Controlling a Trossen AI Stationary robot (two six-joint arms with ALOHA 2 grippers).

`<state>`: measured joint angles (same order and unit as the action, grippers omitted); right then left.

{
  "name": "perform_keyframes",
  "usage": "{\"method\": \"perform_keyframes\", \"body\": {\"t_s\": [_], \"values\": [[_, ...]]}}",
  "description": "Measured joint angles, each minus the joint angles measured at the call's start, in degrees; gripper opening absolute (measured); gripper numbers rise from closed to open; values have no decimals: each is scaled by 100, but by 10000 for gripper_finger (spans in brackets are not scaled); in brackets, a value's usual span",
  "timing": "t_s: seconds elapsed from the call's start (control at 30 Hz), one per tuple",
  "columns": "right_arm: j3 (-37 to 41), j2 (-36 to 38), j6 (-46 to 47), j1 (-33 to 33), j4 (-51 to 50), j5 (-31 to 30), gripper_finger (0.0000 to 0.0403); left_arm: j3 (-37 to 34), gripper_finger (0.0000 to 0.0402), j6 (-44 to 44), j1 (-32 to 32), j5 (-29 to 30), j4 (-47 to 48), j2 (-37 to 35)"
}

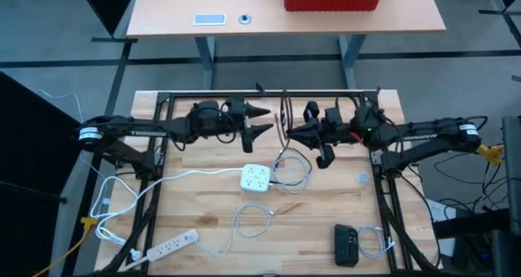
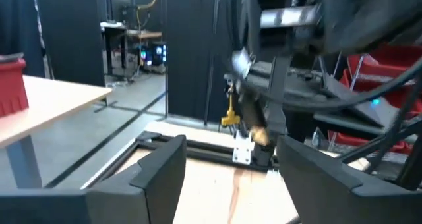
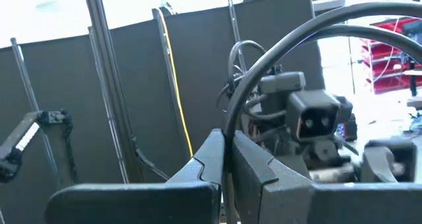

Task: Insert USB
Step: Insert the black USB cable into the white charger adapter

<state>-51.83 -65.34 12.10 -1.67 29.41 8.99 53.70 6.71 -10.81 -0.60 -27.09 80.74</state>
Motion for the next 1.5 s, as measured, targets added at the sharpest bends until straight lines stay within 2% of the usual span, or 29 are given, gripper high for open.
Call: {"method": "perform_keyframes", "body": {"t_s": [0.3, 0.43, 0.83, 1.03, 1.2, 1.3, 1.5], "values": [[-753, -670, -9, 2, -278, 2, 2, 310, 210, 388, 40, -57, -29, 272], [-965, -849, 61, -9, -308, 6, 2, 420, 196, 392, 38, -470, -36, 276], [-1183, -918, 77, -7, -1089, -152, 2, 446, 145, 648, -9, -419, -14, 261], [-1178, -859, 95, -11, -1117, -299, 2, 467, 121, 902, -26, 118, -42, 246], [-1174, -863, 148, -9, -1123, -275, 2, 467, 106, 939, -35, 230, -43, 246], [-1169, -870, 152, -9, -1135, -273, 2, 467, 103, 1044, -53, 469, -41, 246], [-1166, -870, 135, -9, -1193, -274, 2, 469, 107, 1461, -85, 516, -38, 454]]}}
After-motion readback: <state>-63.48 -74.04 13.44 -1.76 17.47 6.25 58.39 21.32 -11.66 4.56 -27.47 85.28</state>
